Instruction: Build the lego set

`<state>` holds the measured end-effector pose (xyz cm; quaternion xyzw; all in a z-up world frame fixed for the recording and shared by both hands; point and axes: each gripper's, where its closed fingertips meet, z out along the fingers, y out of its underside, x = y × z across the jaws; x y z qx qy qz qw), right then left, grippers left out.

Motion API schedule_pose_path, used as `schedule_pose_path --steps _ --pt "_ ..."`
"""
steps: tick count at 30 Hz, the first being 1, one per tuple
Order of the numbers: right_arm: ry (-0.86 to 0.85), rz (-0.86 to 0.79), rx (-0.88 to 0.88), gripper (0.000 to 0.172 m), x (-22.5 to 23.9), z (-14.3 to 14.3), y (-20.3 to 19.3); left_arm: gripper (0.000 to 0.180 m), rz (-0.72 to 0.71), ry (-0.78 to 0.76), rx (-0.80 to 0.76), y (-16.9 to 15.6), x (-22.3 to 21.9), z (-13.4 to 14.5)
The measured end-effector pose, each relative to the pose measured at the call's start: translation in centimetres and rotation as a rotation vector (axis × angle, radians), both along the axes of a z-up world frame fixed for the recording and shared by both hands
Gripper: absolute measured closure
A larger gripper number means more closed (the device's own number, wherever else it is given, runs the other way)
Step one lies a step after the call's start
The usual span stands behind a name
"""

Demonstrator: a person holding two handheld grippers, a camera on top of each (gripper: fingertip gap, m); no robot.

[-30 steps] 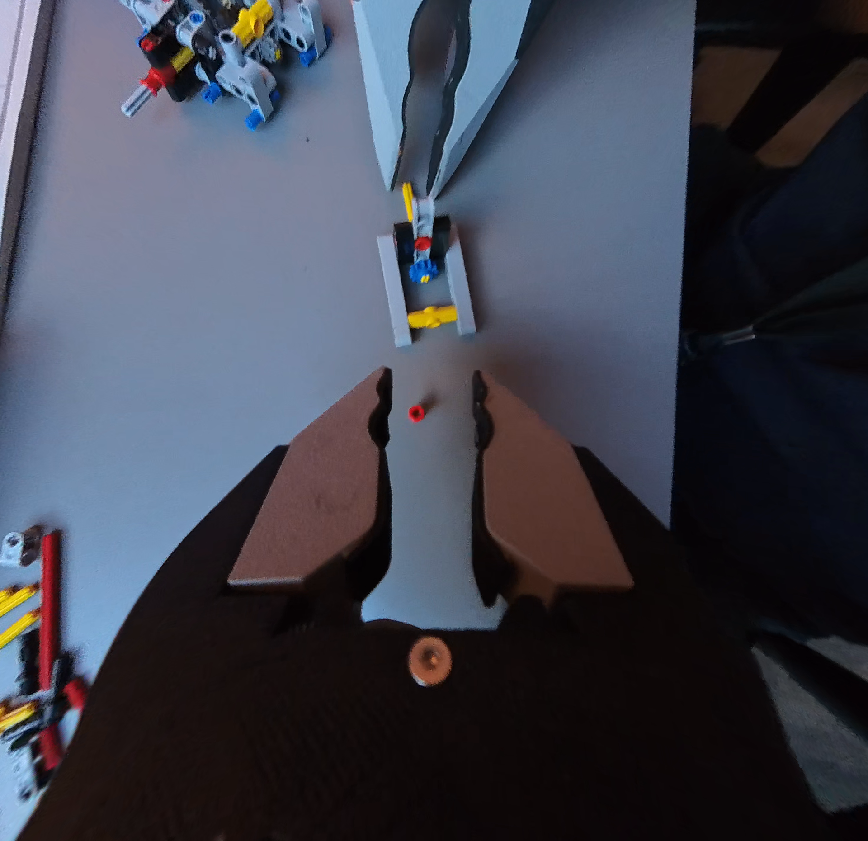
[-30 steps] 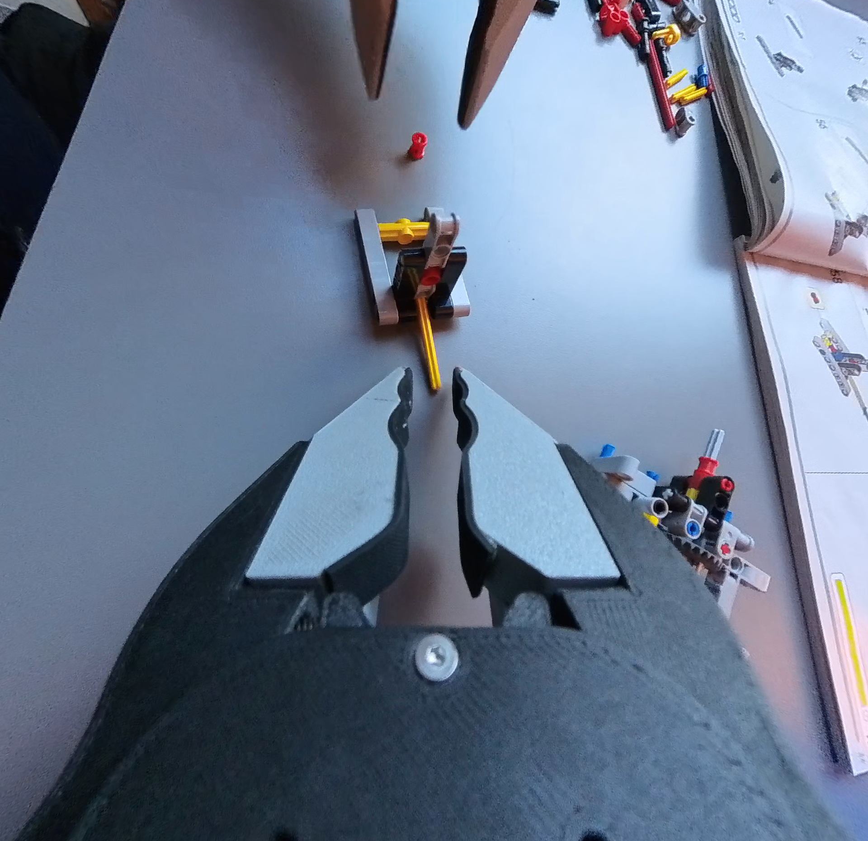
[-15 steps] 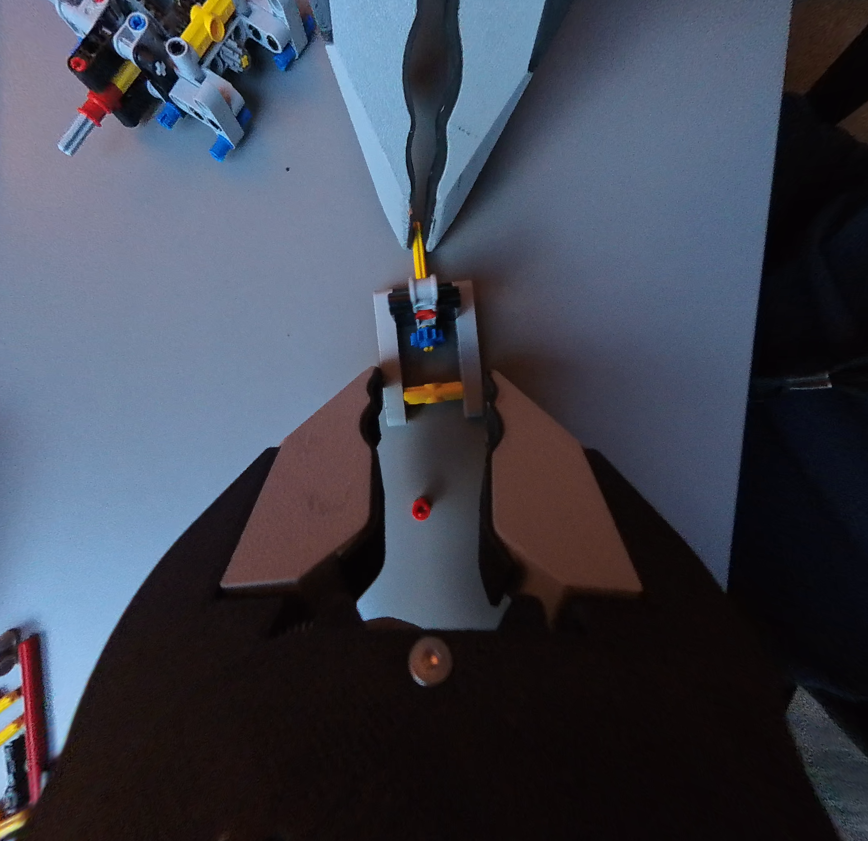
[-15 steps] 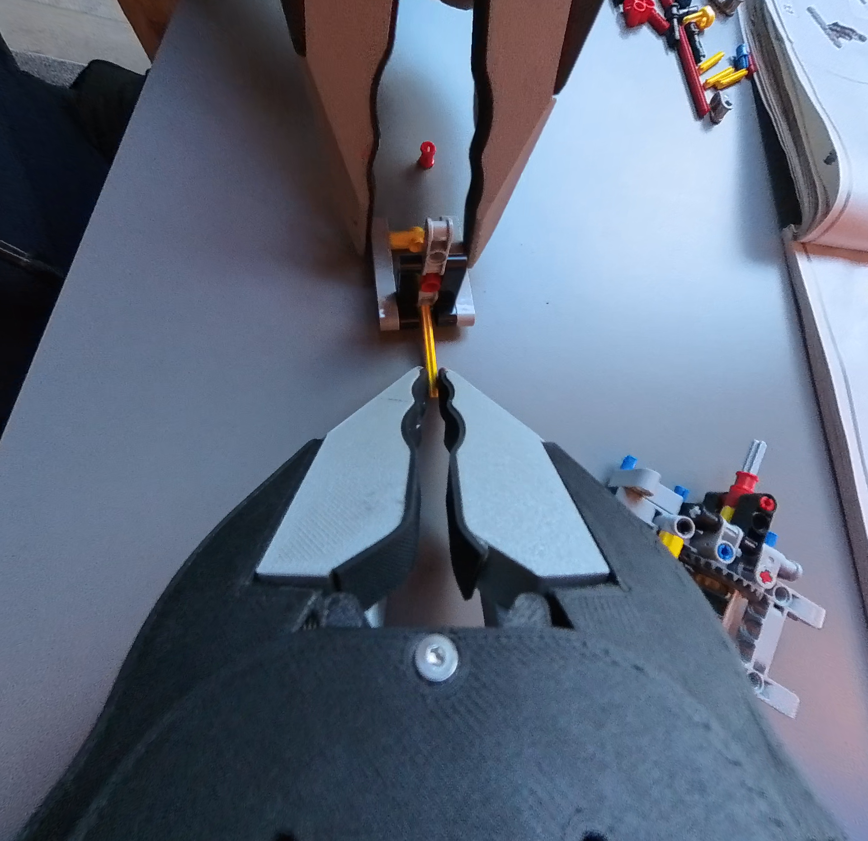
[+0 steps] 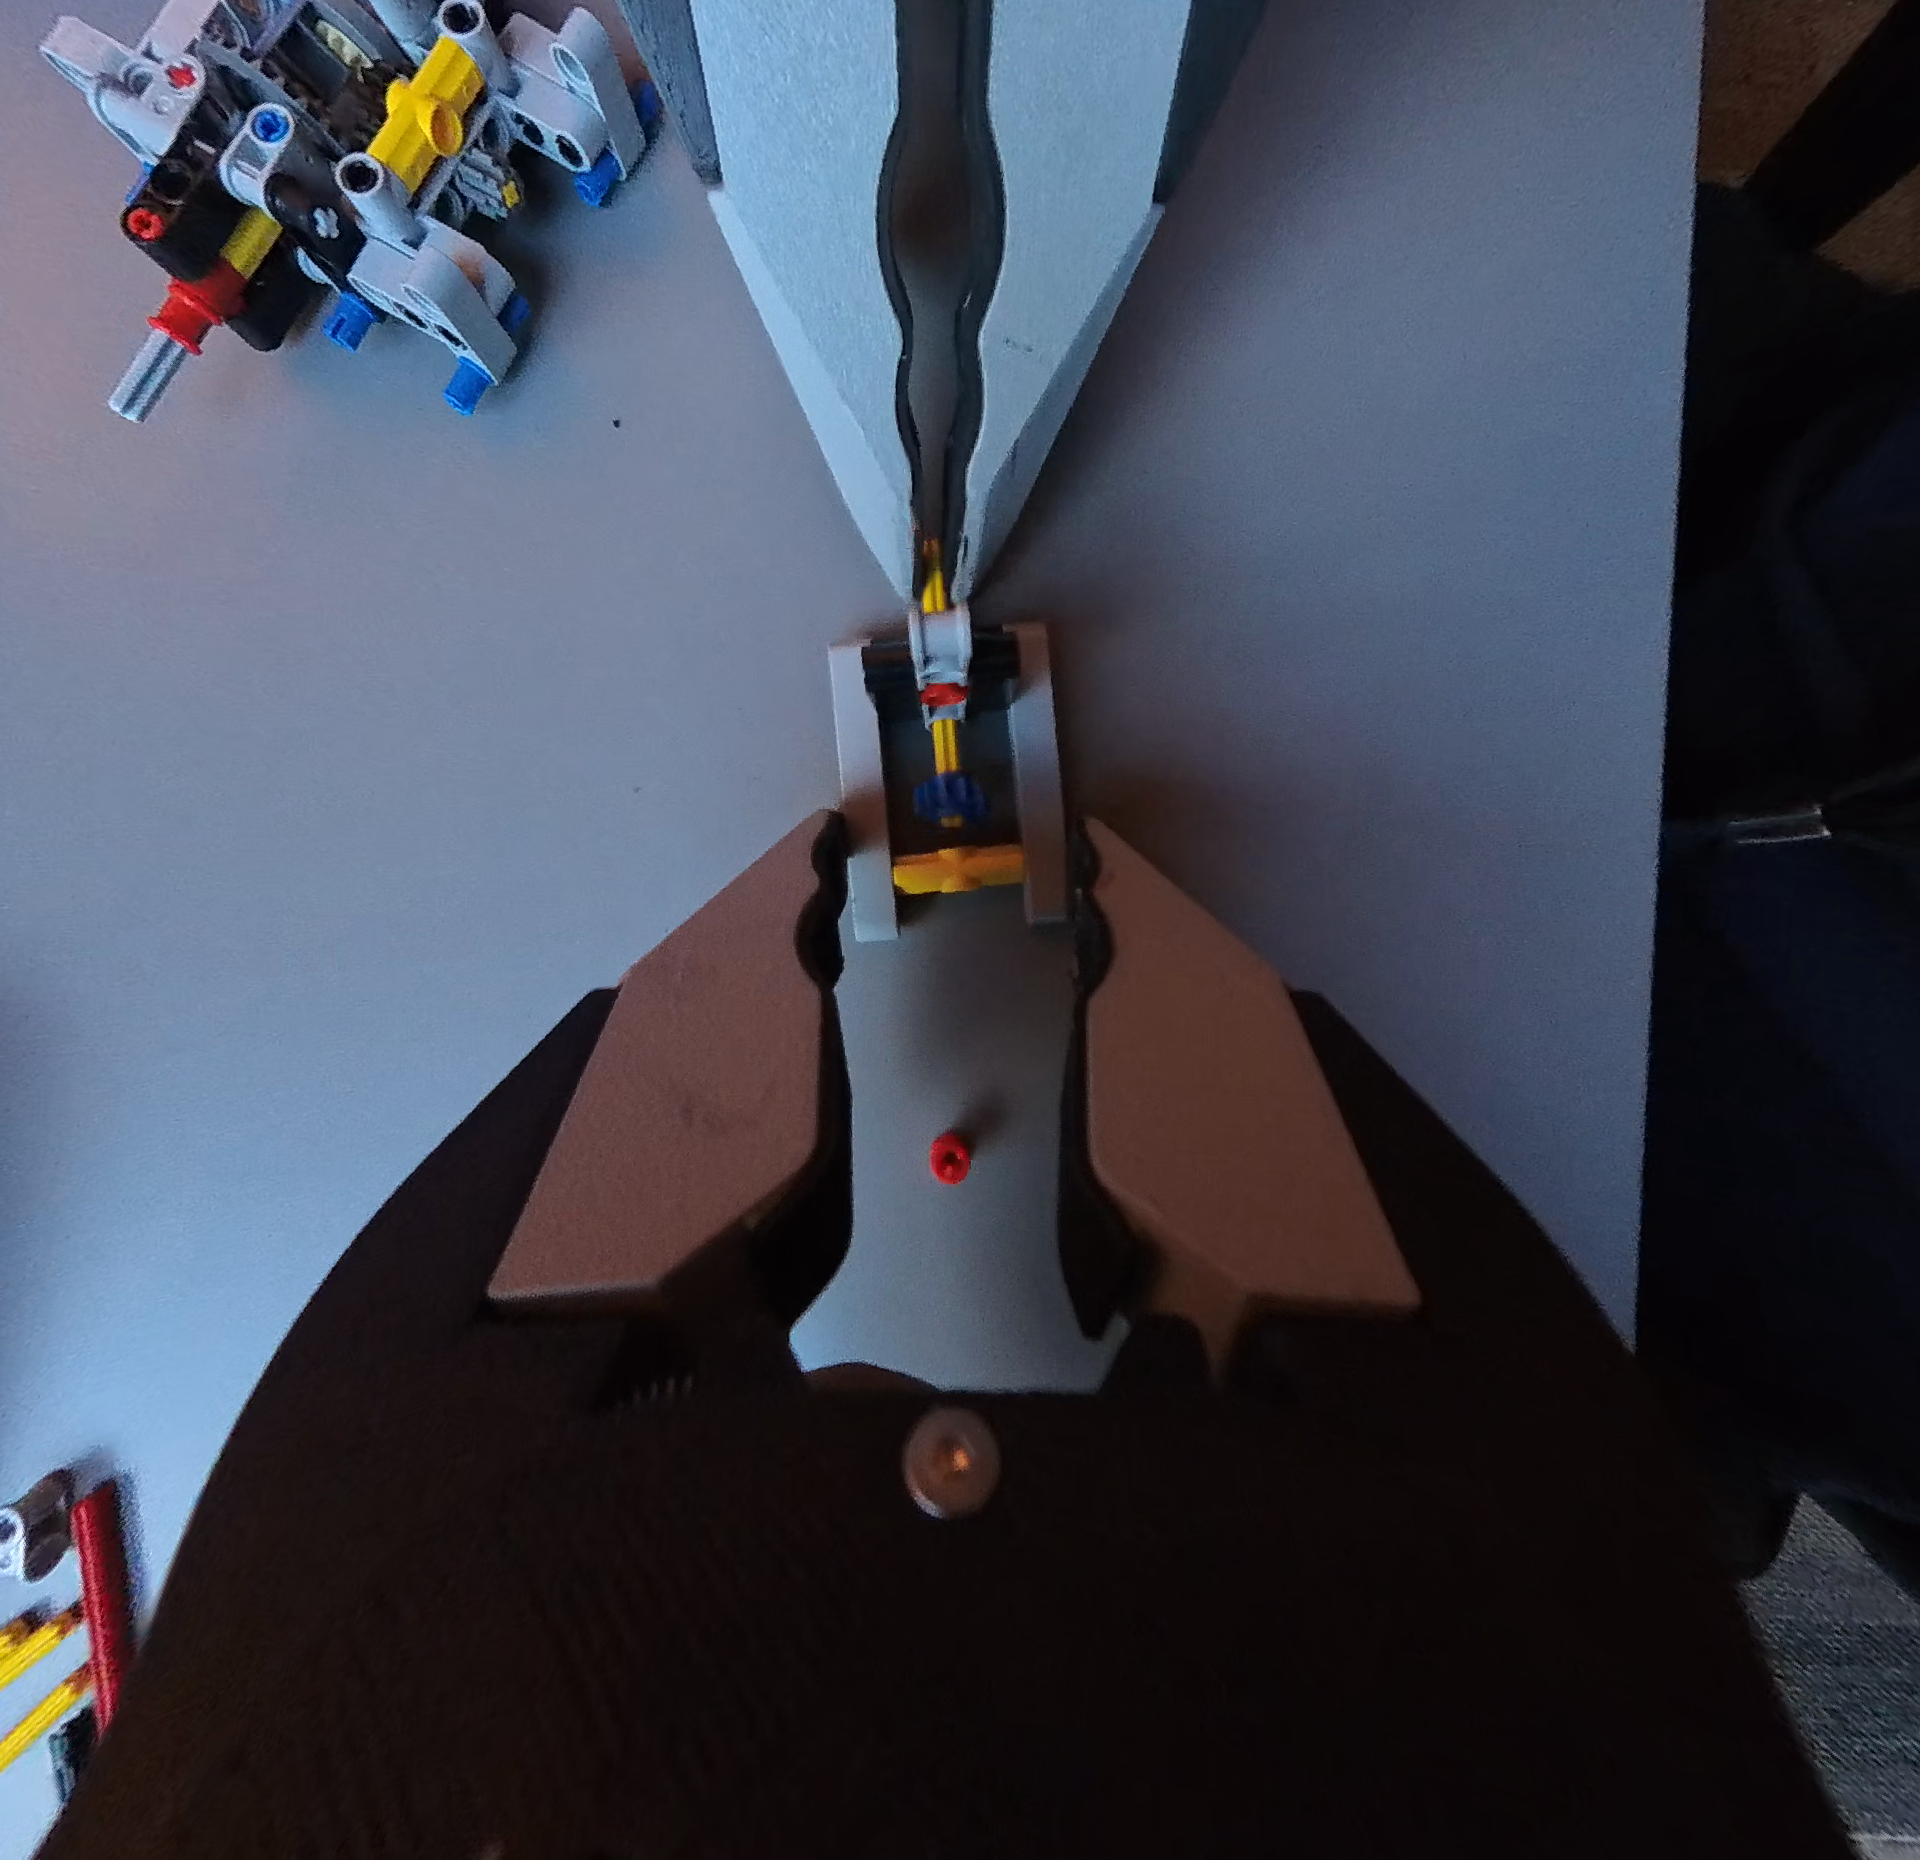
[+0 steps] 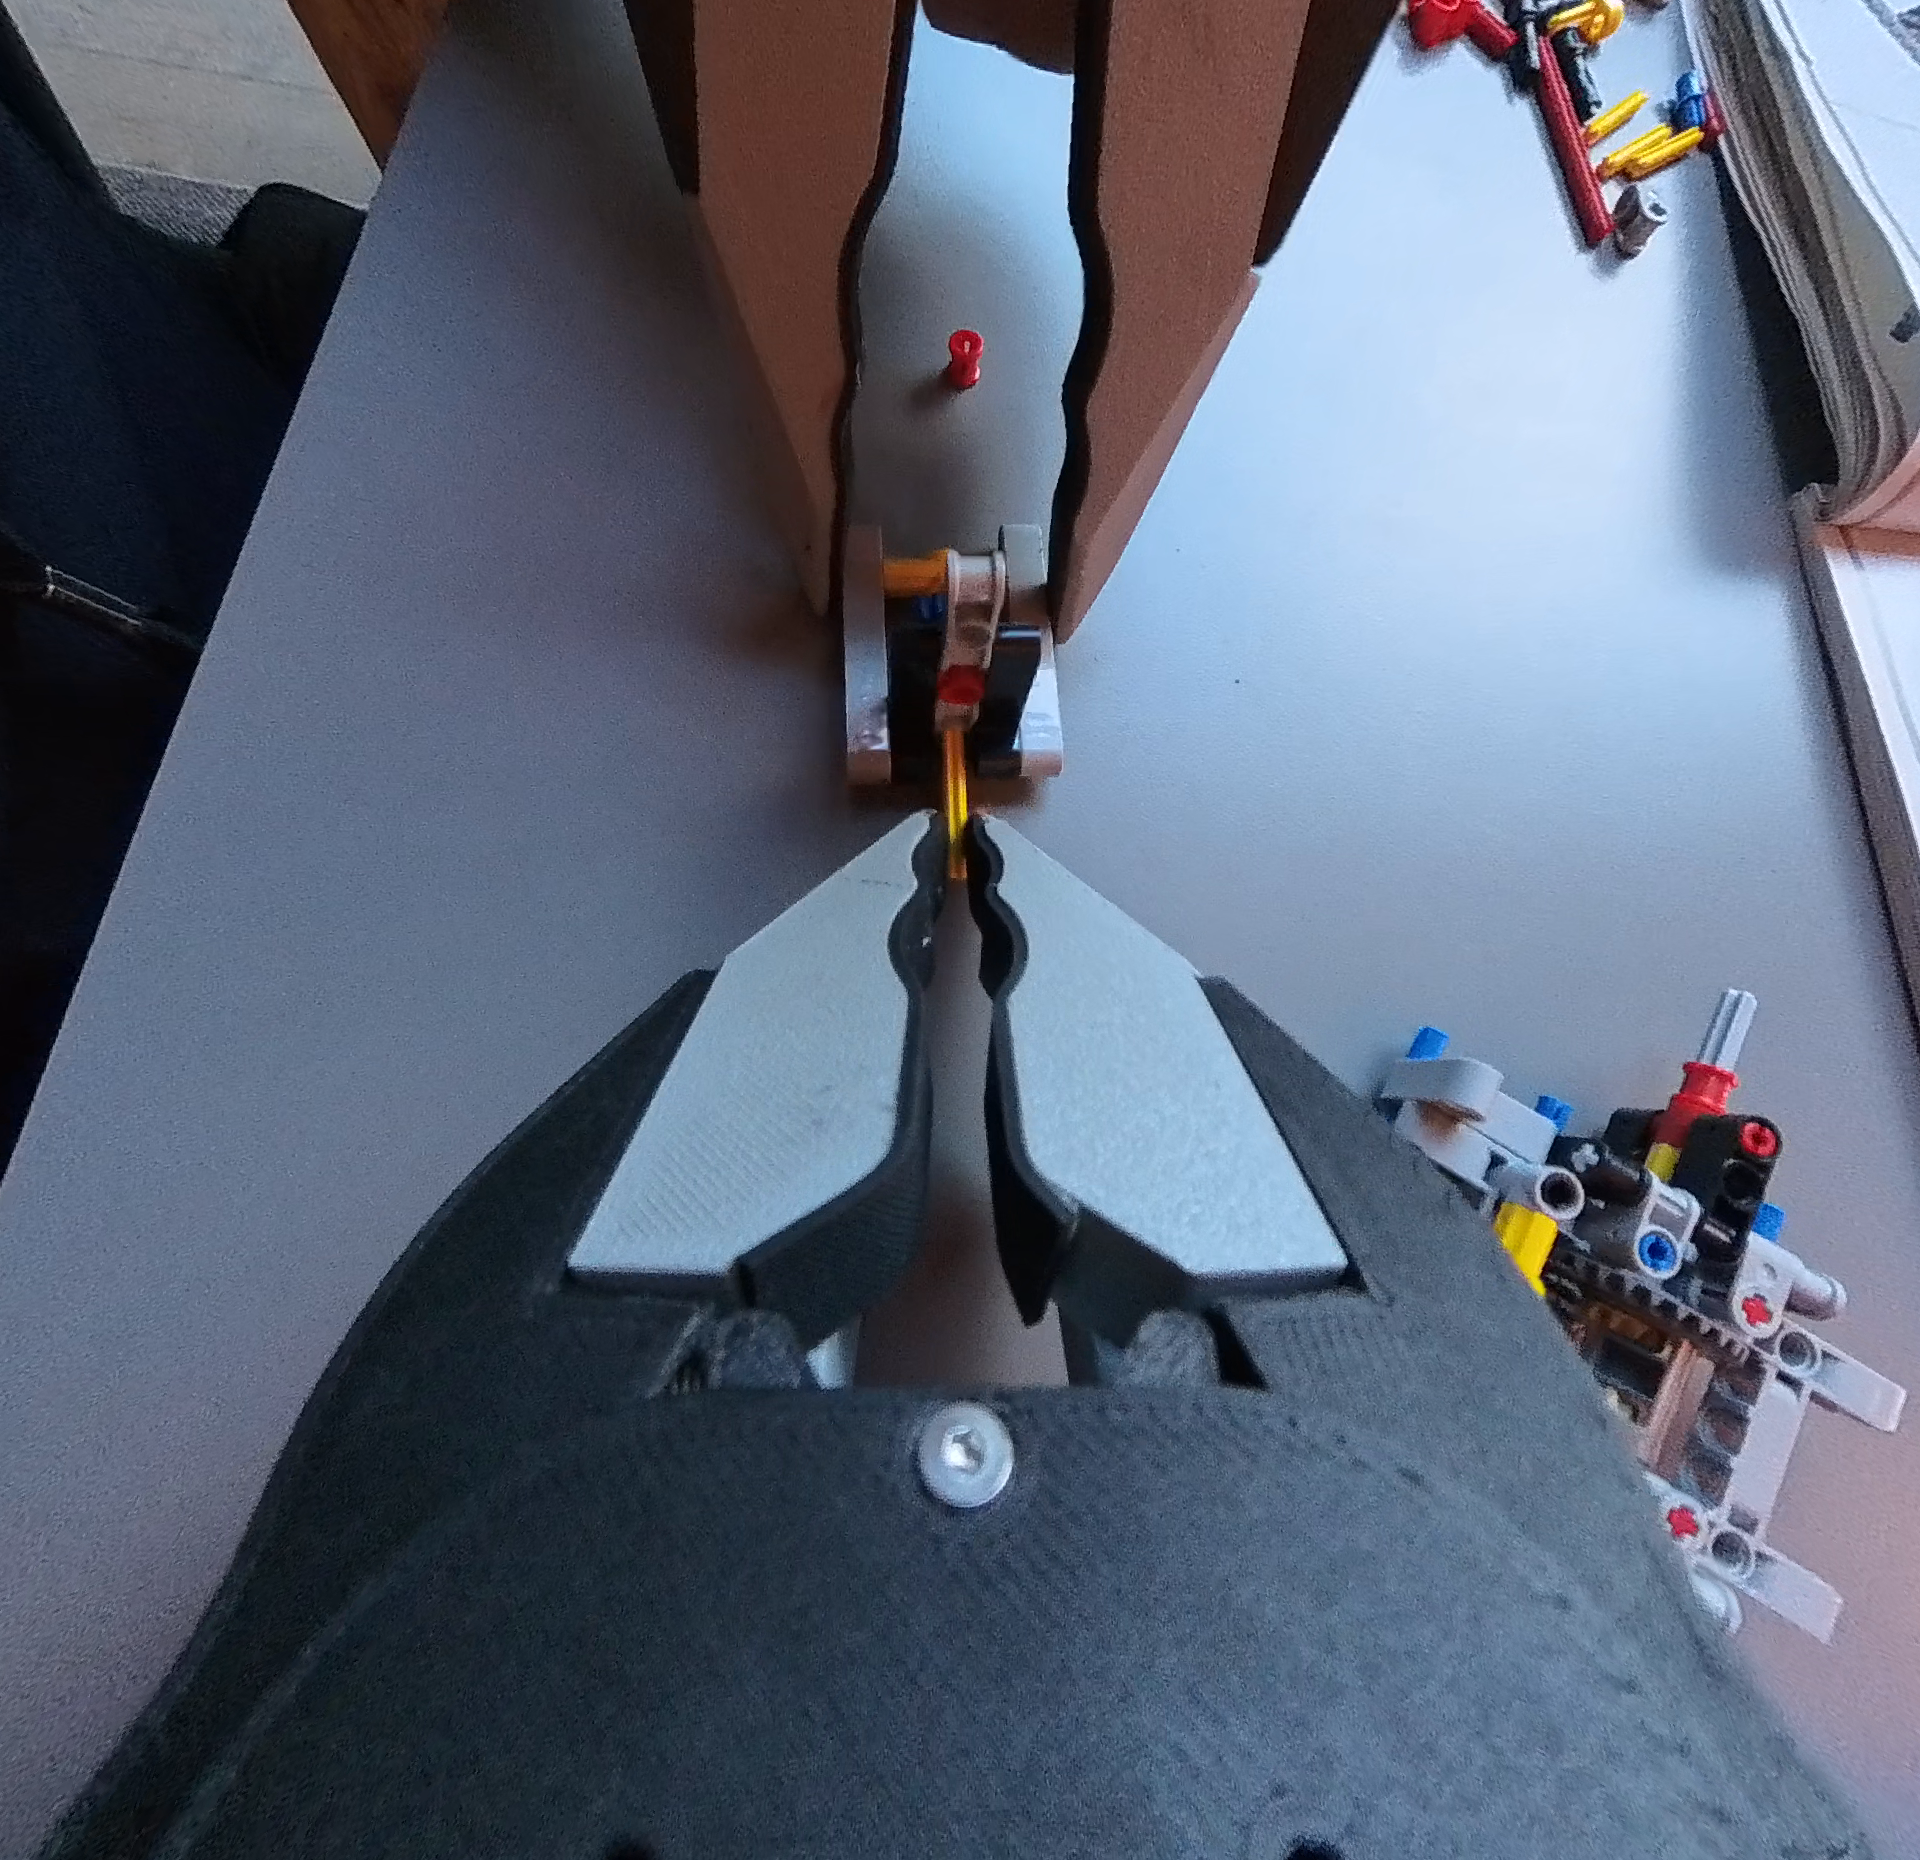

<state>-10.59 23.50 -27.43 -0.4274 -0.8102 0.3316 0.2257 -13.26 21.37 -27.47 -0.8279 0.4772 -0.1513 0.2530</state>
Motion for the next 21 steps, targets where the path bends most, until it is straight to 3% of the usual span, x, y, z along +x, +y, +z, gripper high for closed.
schedule_pose_path --steps 8,11,21 --pt "-0.004 -0.020 -0.012 0.171 0.2 0.0 0.2 0.146 -0.004 -0.065 0.026 -0.2 -0.2 1.6" --pt "-0.008 -0.027 -0.023 0.171 0.2 0.0 0.2 0.159 -0.023 -0.142 0.018 -0.3 0.3 2.7" --pt "-0.017 -0.037 -0.044 0.171 0.2 0.0 0.1 0.177 -0.022 -0.048 0.008 0.6 -0.1 0.7"
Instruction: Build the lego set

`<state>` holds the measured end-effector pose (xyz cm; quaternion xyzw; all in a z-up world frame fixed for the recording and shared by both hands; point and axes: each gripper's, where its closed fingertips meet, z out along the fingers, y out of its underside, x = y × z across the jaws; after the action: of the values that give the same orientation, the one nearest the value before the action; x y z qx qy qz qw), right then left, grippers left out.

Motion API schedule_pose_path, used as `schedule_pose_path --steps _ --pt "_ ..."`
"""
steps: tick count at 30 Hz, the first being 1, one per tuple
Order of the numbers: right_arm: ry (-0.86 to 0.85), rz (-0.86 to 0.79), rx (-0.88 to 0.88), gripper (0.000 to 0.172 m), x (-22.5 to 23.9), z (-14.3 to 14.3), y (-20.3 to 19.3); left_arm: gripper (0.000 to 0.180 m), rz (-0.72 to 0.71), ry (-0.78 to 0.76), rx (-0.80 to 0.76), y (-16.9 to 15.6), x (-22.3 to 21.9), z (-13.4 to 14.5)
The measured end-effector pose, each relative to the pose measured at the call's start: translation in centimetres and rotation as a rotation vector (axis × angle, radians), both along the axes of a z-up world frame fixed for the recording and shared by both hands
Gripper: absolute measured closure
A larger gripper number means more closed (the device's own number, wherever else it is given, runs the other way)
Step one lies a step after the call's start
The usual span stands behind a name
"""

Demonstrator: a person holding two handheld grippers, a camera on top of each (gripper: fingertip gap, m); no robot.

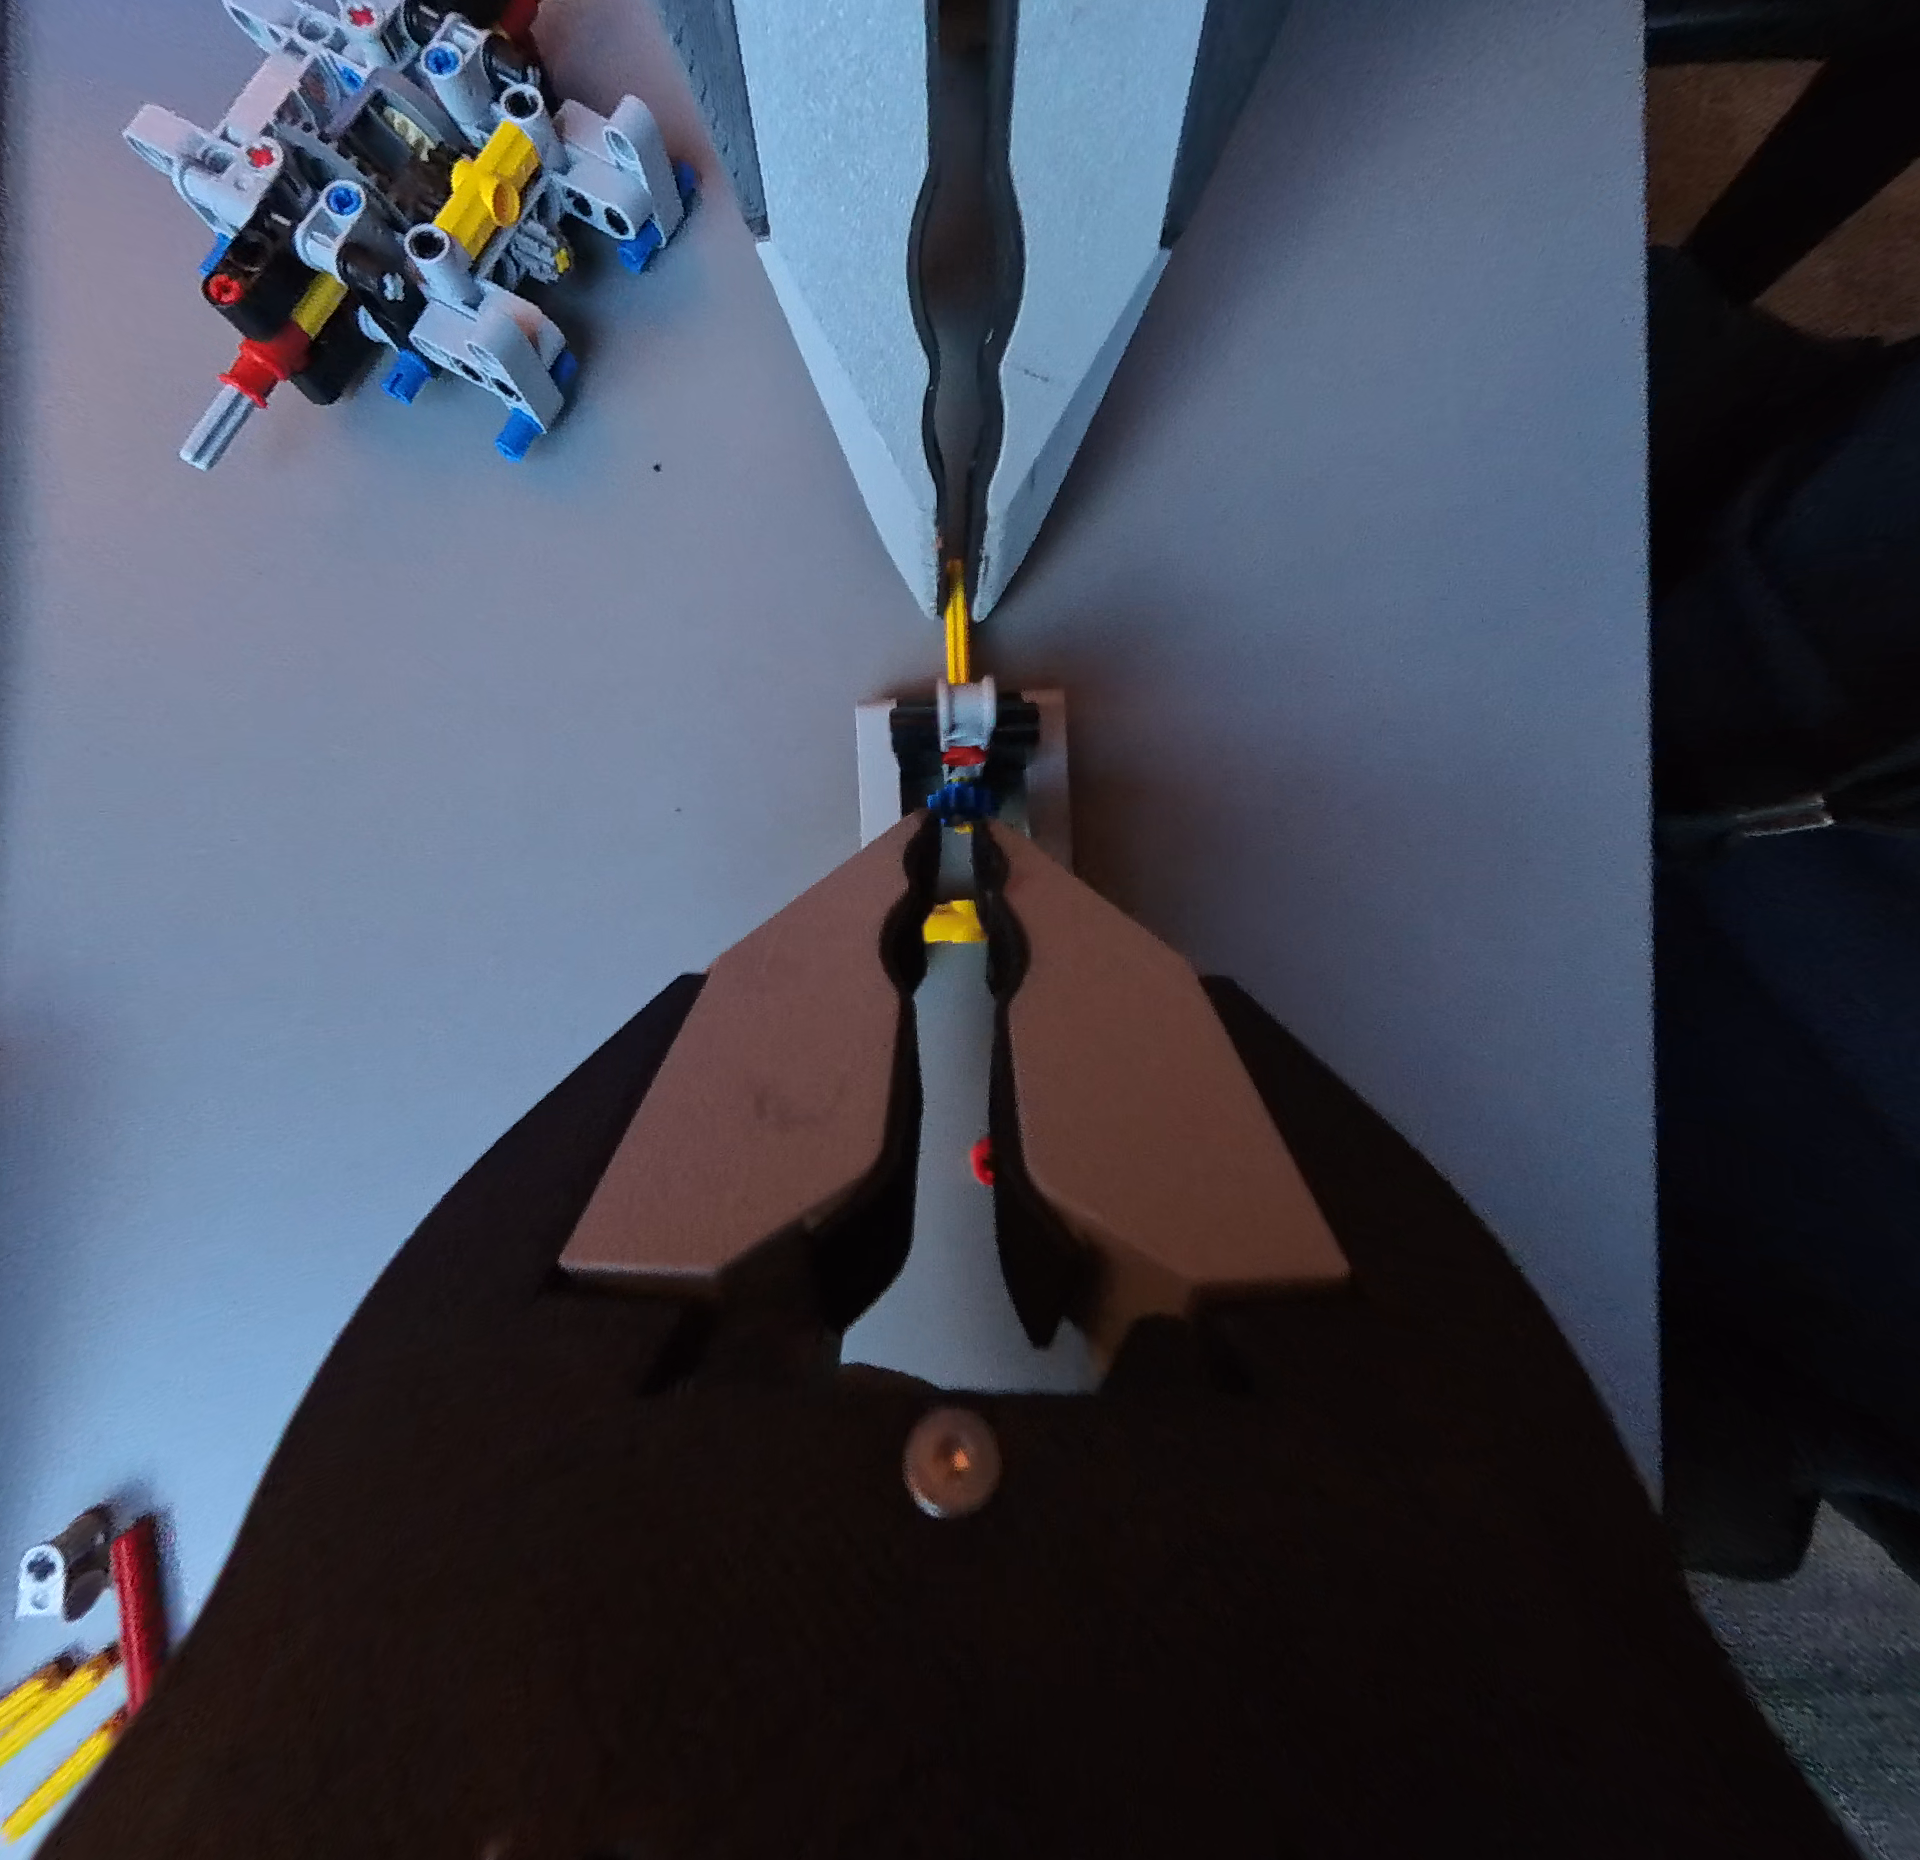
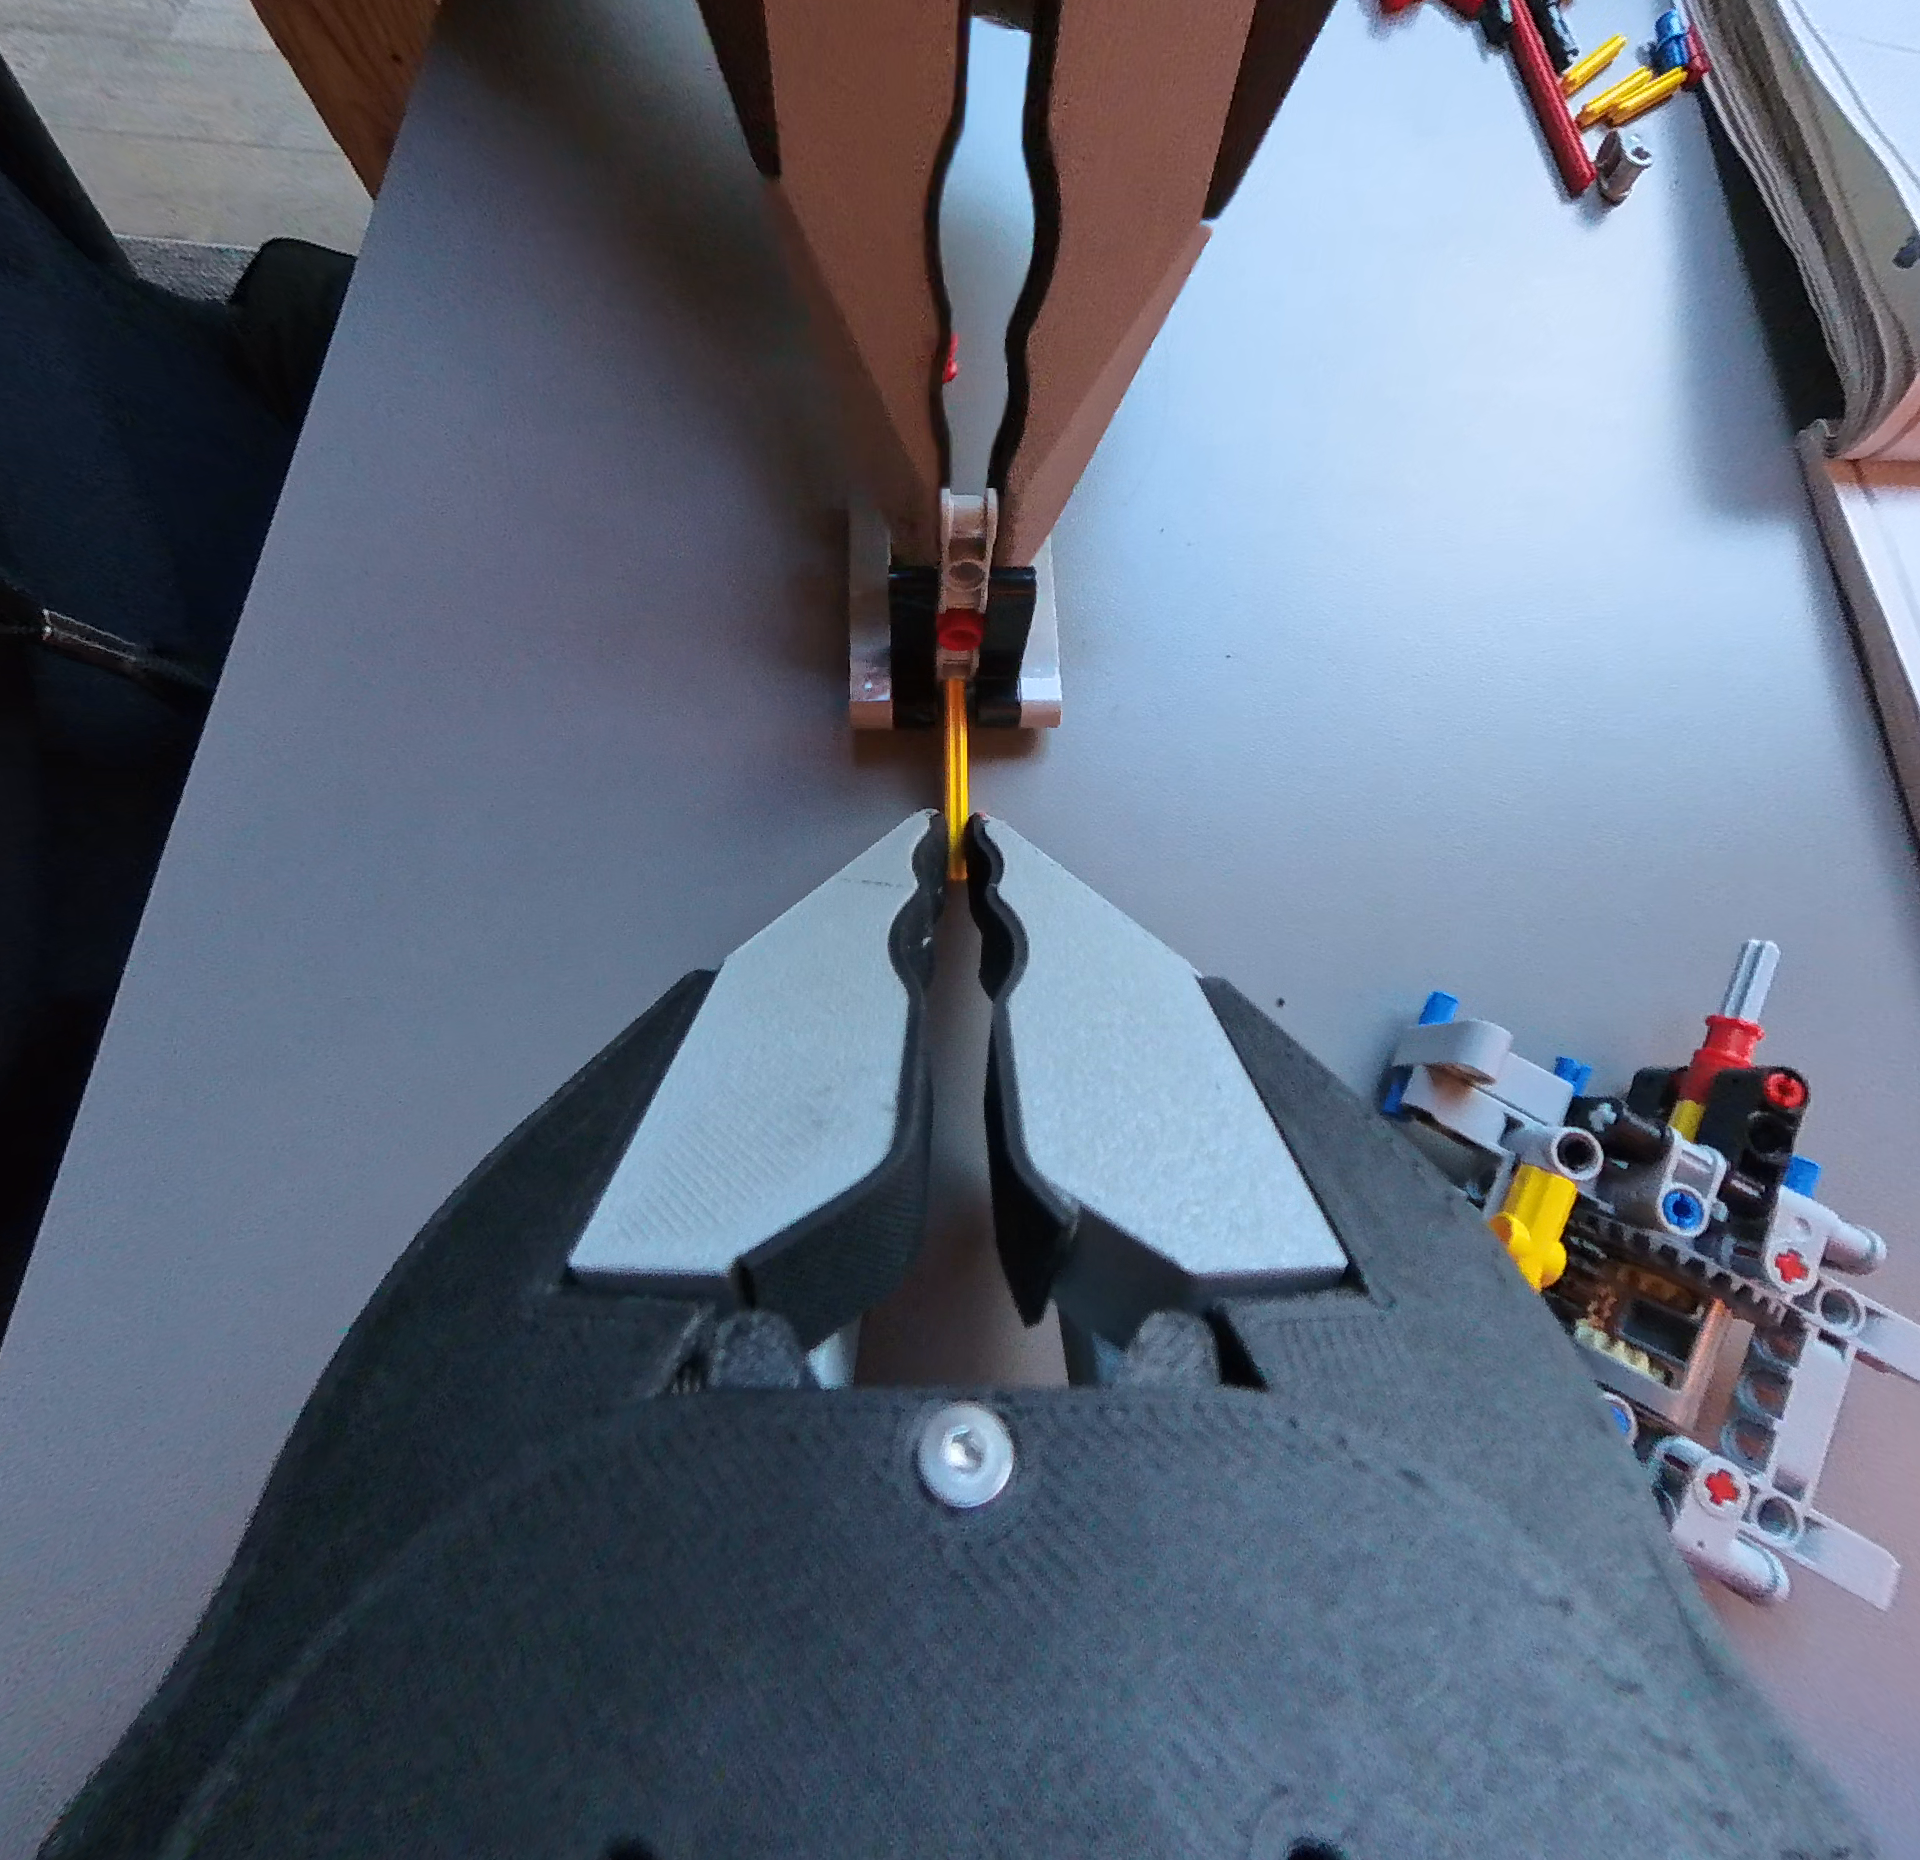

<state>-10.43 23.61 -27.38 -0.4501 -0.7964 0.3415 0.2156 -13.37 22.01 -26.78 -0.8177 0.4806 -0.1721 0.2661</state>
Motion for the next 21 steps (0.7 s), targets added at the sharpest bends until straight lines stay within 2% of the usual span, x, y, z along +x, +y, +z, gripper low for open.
schedule_pose_path --steps 6,21 --pt "-0.030 -0.023 -0.062 0.171 -0.20 0.03 -0.01 0.174 0.003 0.017 -0.009 -0.02 -0.13 -0.32" --pt "-0.021 -0.022 -0.039 0.171 -0.78 0.00 -0.55 0.175 0.015 -0.004 -0.008 -0.05 0.35 -0.37"
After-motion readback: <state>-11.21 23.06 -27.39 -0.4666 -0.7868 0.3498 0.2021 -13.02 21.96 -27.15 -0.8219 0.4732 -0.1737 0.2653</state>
